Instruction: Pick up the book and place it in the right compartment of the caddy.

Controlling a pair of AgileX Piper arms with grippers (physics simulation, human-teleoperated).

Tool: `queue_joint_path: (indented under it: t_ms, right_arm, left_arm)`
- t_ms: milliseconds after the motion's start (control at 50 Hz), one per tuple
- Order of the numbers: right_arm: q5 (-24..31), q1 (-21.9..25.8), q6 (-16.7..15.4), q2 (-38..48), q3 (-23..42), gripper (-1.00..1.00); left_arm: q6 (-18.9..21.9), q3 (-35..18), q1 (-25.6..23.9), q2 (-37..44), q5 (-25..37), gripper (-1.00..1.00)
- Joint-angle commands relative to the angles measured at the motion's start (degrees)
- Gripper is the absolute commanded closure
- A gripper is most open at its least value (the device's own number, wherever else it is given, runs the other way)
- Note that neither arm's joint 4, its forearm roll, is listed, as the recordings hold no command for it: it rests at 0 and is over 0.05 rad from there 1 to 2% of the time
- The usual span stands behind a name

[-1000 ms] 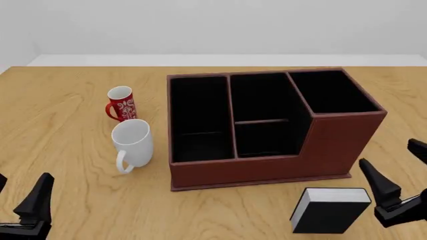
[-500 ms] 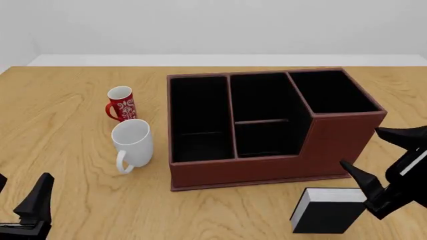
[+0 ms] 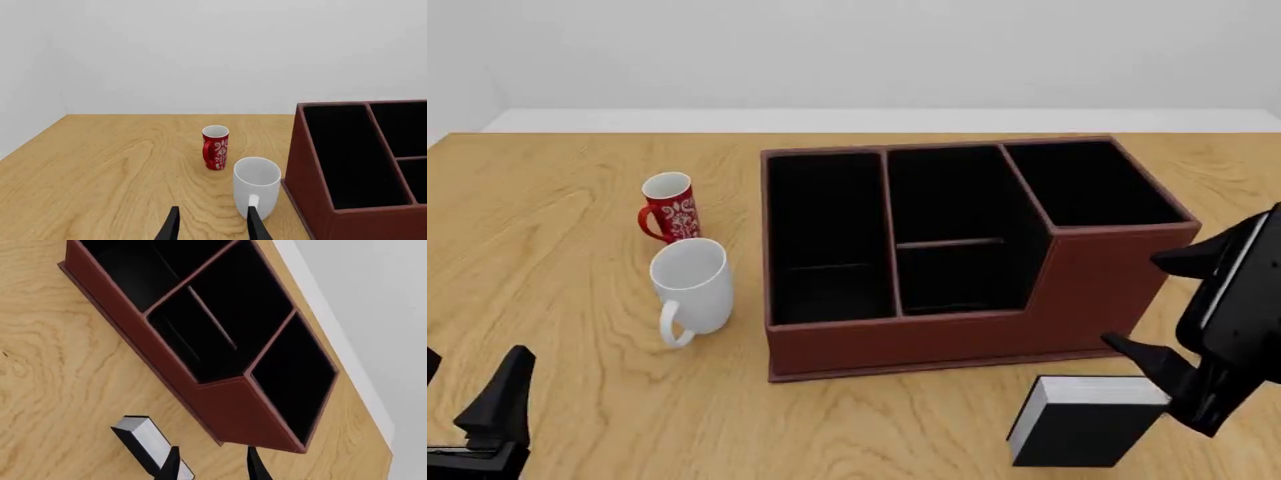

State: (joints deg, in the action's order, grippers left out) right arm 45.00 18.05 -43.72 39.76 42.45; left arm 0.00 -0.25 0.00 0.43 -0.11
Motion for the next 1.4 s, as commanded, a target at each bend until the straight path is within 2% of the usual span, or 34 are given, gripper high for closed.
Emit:
queue_joint_path:
  t_ms: [20,40,120,200,260,320,340,380,400,440,460,600,620,720,740,760,960,980,1000,1160,1220,1240,1260,1400]
  right_arm:
    - [6.0,0.8,-2.3,2.2,3.7,-1.0]
    - [6.5,1.3,-1.3,2.6,4.4,-1.0]
    - [8.2,1.6,-2.6,3.2,4.3,-1.0]
    - [9.5,2.0,-2.3,4.1,5.5,-1.0]
    - [10.2,1.5,-3.7,4.8,5.8,-1.0]
    - [10.9,2.1,-2.9,5.2,6.4,-1.0]
    - [11.2,1.7,-4.1,5.1,5.8,-1.0]
    - [12.0,2.4,-3.3,5.8,6.6,-1.0]
    - [11.8,1.8,-3.8,6.2,6.7,-1.0]
    - [13.2,3.1,-2.2,6.9,7.3,-1.0]
    - [12.8,2.0,-3.5,6.9,7.0,-1.0]
    - [14.5,3.2,-2.3,7.7,6.3,-1.0]
    - [15.2,4.1,-1.2,8.3,6.1,-1.0]
    - [15.4,4.3,-1.3,8.5,5.9,-1.0]
    - [15.6,4.4,-0.2,9.2,6.5,-1.0]
    - [15.6,4.1,-1.2,8.9,5.8,-1.0]
    - [17.0,4.1,-0.7,10.4,5.6,-1.0]
    - [17.3,4.3,0.1,11.1,5.8,-1.0]
    - [16.9,3.8,-0.6,11.1,5.7,-1.0]
    - [16.1,4.2,0.4,12.1,4.2,-1.0]
    - [15.5,3.1,-0.7,12.4,3.6,-1.0]
    - [15.7,3.7,0.0,12.7,3.6,-1.0]
    - [15.4,3.0,-0.9,12.9,3.4,-1.0]
    - [15.2,3.7,-0.4,14.0,2.9,-1.0]
  left_arm:
    - [0.0,0.0,0.0,0.0,0.0,-1.0]
    - [0.0,0.0,0.0,0.0,0.0,-1.0]
    - [0.0,0.0,0.0,0.0,0.0,-1.0]
    - [0.0,0.0,0.0,0.0,0.0,-1.0]
    - [0.0,0.0,0.0,0.0,0.0,-1.0]
    - [0.0,0.0,0.0,0.0,0.0,-1.0]
    - [0.0,0.0,0.0,0.0,0.0,-1.0]
    - [0.0,0.0,0.0,0.0,0.0,-1.0]
    - [0.0,0.0,0.0,0.0,0.0,-1.0]
    - [0.0,0.0,0.0,0.0,0.0,-1.0]
    - [0.0,0.0,0.0,0.0,0.0,-1.0]
    - [0.0,0.0,0.0,0.0,0.0,-1.0]
    - [0.0,0.0,0.0,0.0,0.0,-1.0]
    - [0.0,0.0,0.0,0.0,0.0,-1.0]
    - [0.0,0.0,0.0,0.0,0.0,-1.0]
    - [0.0,0.0,0.0,0.0,0.0,-1.0]
    - [0.0,0.0,0.0,0.0,0.0,-1.0]
    - [0.0,0.0,0.0,0.0,0.0,-1.0]
    - [0.0,0.0,0.0,0.0,0.0,-1.0]
    - [0.0,0.0,0.0,0.0,0.0,-1.0]
    - [0.0,0.0,0.0,0.0,0.0,-1.0]
    - [0.0,0.0,0.0,0.0,0.0,-1.0]
    - [0.0,0.0,0.0,0.0,0.0,-1.0]
    - [0.0,0.0,0.0,0.0,0.0,-1.0]
